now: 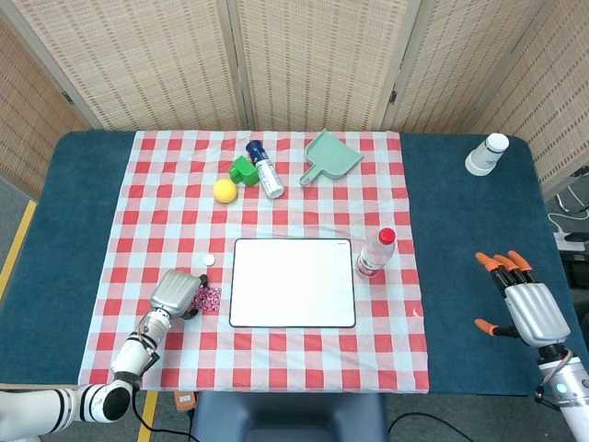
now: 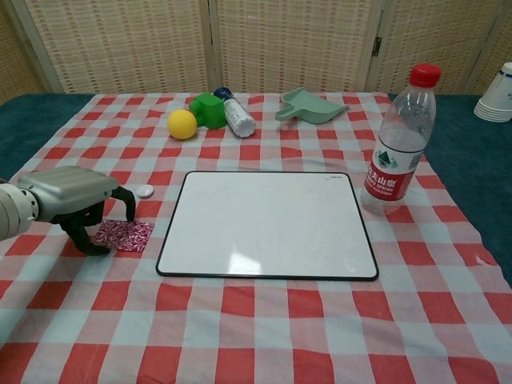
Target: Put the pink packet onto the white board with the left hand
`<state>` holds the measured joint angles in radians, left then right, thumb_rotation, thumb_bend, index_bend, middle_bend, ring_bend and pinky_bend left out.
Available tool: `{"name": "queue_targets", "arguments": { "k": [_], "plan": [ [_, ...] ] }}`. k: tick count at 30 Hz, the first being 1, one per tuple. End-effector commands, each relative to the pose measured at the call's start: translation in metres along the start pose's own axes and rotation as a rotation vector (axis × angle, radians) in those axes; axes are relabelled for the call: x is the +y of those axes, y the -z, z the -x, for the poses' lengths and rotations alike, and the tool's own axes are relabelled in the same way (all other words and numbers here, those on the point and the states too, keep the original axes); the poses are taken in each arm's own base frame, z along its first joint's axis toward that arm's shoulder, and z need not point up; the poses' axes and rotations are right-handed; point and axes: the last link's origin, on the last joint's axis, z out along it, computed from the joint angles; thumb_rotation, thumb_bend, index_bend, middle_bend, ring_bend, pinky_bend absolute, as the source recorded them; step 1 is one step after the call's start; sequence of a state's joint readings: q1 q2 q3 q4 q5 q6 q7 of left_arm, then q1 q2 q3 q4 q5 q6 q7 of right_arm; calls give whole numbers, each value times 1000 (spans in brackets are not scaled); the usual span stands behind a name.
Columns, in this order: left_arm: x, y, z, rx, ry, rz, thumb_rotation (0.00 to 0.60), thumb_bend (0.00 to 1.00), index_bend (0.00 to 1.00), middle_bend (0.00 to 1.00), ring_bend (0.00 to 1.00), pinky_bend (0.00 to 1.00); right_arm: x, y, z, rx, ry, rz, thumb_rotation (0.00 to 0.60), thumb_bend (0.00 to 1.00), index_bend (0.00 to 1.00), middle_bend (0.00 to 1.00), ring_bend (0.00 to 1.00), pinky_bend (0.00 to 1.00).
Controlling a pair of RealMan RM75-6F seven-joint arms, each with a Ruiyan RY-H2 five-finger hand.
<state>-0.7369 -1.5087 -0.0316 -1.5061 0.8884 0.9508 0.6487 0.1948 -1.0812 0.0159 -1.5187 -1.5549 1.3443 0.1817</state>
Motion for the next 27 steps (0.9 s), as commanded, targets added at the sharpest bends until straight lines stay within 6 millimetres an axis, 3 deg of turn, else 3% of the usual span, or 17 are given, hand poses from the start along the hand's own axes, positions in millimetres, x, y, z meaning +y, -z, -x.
{"name": "queue_targets", "arguments": {
  "k": [1,8,13,20,27],
  "plan": [
    [0,0,-1,2,-2,0,600,249,400,1000,1000,1000,0,0,0,0,0,1,600,27,34,152,57,63],
    [3,1,-9,19,1,12,600,249,413,1000,1000,1000,0,0,0,1,0,1,600,27,34,153,57,63],
    [16,0,-30,61,-1,48,600,249,411,1000,1000,1000,0,-1,0,-2,0,1,600,27,34,152,57,63],
    [54,-6,-57,101,-3,120,600,248,410,1000,1000,1000,1,0,-1,3,-4,3,600,27,34,152,57,63],
    [104,-20,-70,115,-2,183,600,248,406,1000,1000,1000,3,2,-5,15,-16,8,600,27,34,152,57,63]
  ]
}}
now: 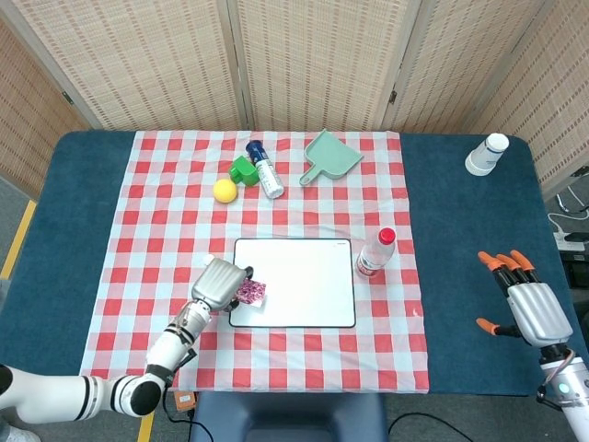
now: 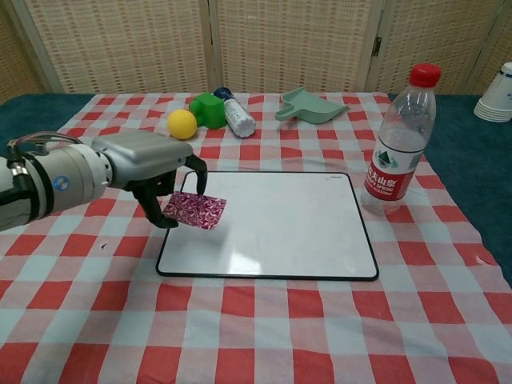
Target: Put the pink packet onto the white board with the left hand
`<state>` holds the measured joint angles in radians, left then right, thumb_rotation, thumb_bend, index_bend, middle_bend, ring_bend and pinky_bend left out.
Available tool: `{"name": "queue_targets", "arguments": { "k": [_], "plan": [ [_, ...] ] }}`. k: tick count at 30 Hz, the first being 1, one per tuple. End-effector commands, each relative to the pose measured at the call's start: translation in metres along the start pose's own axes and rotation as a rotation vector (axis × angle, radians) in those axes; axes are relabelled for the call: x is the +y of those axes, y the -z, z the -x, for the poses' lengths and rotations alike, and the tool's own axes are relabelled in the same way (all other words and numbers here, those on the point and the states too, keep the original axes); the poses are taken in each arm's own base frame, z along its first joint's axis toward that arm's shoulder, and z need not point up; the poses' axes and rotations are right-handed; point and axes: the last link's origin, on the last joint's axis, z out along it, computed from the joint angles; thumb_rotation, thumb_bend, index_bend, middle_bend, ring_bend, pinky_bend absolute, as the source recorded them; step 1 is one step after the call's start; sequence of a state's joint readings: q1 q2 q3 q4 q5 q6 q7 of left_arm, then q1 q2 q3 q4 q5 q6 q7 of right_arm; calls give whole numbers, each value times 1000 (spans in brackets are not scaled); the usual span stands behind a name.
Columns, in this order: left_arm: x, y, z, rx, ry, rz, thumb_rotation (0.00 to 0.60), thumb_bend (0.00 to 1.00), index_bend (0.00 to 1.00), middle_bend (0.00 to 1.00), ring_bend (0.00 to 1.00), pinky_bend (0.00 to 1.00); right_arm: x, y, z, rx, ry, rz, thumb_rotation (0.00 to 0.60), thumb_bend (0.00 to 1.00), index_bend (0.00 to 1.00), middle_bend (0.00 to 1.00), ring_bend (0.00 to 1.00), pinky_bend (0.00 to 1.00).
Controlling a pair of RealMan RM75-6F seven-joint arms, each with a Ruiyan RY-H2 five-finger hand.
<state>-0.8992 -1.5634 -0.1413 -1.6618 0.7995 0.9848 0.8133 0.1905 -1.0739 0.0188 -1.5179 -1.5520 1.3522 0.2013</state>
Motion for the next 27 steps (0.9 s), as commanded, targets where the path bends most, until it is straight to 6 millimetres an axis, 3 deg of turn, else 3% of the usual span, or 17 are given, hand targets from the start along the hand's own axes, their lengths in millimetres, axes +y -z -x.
{"name": "queue_targets", "arguments": {
  "k": [1,6,15,27],
  "plan": [
    [21,-13,-6,9,0,21,600,248,406,1000,1000,1000,1,1,-2,6,-5,2,600,26,34,152,57,63],
    [39,-29,-7,4,-6,31,600,248,406,1000,1000,1000,4,3,-6,17,-15,5,600,27,34,152,57,63],
    [54,-52,-4,-3,-25,31,600,248,406,1000,1000,1000,5,4,-8,24,-25,2,600,27,34,152,57,63],
    [43,-67,-2,16,-29,-18,600,246,388,1000,1000,1000,7,3,-8,22,-26,10,600,27,34,152,57,63]
  ]
}}
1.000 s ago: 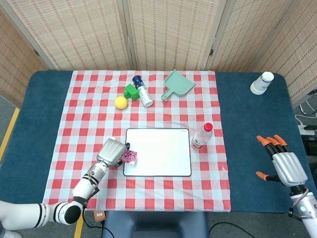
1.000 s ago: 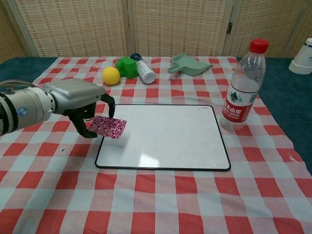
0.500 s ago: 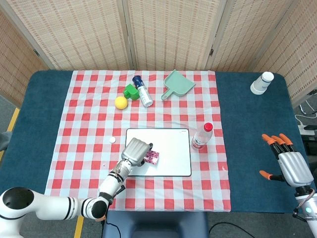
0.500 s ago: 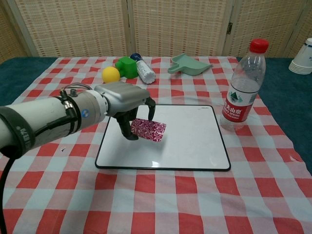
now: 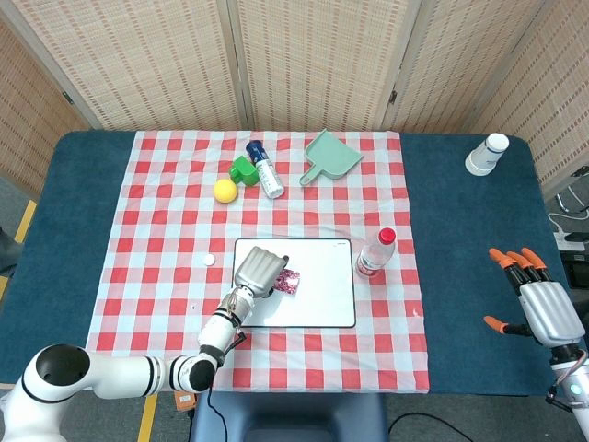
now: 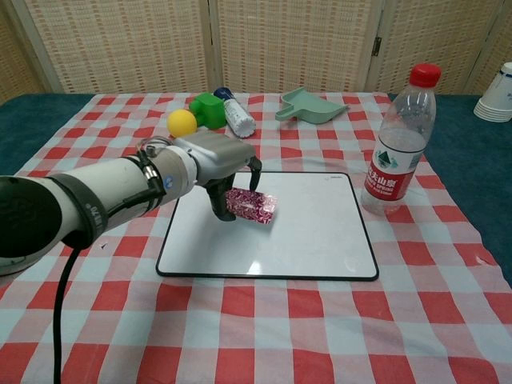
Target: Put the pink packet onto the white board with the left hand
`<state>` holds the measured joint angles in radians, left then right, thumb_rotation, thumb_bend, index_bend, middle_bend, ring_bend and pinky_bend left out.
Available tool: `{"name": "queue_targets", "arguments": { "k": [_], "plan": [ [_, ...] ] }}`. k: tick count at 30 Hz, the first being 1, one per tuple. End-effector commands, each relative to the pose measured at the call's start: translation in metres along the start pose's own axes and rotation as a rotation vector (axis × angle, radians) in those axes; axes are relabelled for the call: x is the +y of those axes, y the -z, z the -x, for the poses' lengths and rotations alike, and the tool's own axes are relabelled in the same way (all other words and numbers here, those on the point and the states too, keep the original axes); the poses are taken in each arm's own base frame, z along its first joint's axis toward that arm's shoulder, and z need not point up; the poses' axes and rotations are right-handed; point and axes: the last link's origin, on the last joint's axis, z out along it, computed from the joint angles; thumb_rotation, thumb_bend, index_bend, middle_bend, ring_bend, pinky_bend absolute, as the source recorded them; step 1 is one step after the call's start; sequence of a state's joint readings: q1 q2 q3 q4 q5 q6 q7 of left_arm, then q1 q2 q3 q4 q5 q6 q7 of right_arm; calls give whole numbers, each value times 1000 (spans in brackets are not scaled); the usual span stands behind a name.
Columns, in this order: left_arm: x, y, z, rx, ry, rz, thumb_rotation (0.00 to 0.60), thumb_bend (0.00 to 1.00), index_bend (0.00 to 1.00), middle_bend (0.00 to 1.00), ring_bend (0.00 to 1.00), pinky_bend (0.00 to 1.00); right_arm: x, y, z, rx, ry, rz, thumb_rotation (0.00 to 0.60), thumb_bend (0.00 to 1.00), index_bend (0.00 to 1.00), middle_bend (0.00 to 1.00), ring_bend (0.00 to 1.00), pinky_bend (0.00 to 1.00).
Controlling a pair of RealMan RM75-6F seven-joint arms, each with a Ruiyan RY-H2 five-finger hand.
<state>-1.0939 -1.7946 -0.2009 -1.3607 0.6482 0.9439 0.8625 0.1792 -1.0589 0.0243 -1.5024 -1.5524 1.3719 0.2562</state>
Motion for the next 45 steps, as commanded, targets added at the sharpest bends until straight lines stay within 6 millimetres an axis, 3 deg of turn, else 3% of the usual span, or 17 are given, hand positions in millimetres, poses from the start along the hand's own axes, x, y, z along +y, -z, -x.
{"name": "queue_targets", "arguments": {
  "k": [1,8,14,22,27,45],
  "plan": [
    [-3,0,2,-1,17,-5,600,241,369,1000,1000,1000,0,0,0,-1,1,-1,600,27,34,152,57,63],
    [-8,3,0,6,73,4,600,204,226,1000,1000,1000,-2,0,3,-6,8,-5,600,27,34,152,57,63],
    [-20,10,-6,41,69,-12,600,203,219,1000,1000,1000,-1,-2,4,-11,12,0,600,27,34,153,57,63],
    [-88,24,0,39,16,-145,600,217,341,1000,1000,1000,-5,-2,7,-18,22,-7,600,27,34,152,57,63],
    [-112,32,13,32,11,-173,600,235,395,1000,1000,1000,-6,-2,10,-25,31,-7,600,27,34,152,57,63],
    [-129,23,40,46,39,-195,600,241,389,1000,1000,1000,-4,-7,12,-36,36,12,600,27,34,152,57,63]
  ]
}}
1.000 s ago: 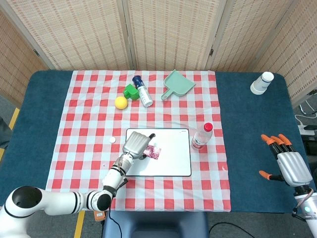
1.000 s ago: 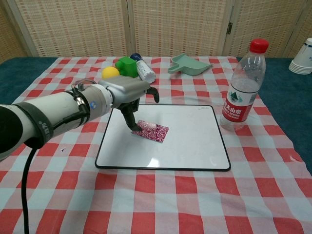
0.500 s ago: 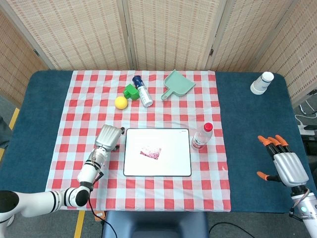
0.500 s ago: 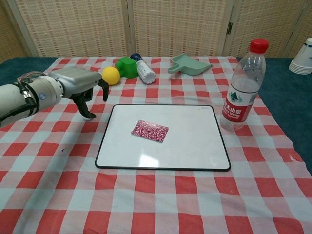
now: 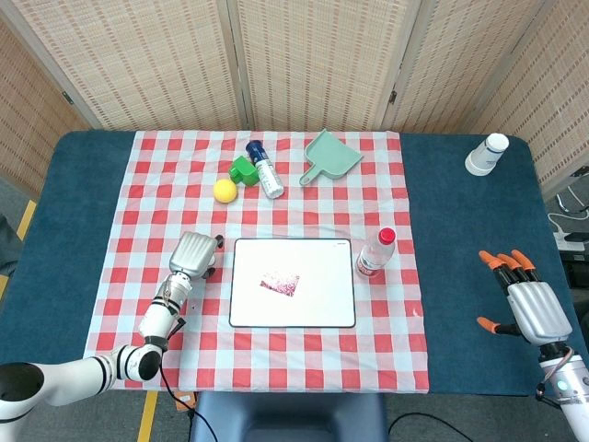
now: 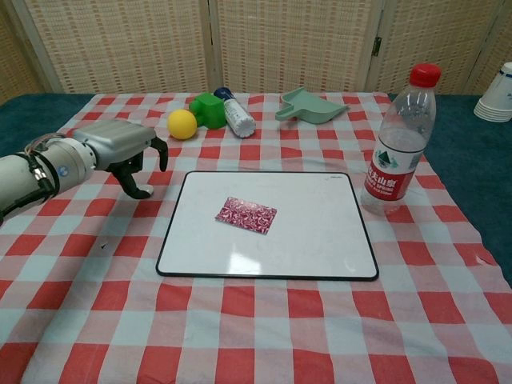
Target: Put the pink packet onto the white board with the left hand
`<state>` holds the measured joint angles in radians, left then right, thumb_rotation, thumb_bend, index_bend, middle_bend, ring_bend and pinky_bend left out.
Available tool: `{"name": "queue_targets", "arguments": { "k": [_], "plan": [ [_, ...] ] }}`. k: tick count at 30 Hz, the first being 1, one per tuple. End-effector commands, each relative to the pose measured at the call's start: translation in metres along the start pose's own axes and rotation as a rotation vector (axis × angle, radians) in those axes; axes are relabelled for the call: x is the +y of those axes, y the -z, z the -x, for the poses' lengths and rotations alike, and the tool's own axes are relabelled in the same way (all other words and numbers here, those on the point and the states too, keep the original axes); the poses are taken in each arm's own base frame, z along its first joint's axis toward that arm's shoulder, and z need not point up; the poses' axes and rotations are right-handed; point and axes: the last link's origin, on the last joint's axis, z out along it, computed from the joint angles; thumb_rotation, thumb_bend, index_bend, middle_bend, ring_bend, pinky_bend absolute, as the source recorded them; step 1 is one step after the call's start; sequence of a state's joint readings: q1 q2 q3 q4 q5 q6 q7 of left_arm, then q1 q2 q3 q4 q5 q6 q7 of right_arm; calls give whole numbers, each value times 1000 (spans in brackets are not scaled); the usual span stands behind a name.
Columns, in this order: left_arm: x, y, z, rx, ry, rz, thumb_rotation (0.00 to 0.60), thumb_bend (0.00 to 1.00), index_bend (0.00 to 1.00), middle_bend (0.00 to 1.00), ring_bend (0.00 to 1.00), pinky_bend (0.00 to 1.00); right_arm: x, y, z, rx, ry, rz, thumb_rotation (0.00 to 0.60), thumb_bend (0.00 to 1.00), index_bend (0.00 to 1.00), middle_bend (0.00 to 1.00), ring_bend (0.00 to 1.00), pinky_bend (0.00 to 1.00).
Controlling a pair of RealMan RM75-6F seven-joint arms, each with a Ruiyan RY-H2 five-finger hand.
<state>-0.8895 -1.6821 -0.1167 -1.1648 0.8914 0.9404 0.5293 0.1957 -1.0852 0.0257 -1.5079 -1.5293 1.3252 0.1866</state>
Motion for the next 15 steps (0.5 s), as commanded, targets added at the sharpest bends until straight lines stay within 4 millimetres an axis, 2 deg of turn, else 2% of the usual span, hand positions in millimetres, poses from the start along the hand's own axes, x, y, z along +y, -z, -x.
{"name": "queue_targets", "arguments": {
  "k": [1,15],
  "plan": [
    [-1,-1,5,-13,4,-2,600,241,389,1000,1000,1000,0,0,0,0,1,1,600,27,34,152,57,63],
    [-13,-6,12,-44,6,-37,600,267,389,1000,1000,1000,0,-1,1,-4,5,8,600,27,34,152,57,63]
  ]
}}
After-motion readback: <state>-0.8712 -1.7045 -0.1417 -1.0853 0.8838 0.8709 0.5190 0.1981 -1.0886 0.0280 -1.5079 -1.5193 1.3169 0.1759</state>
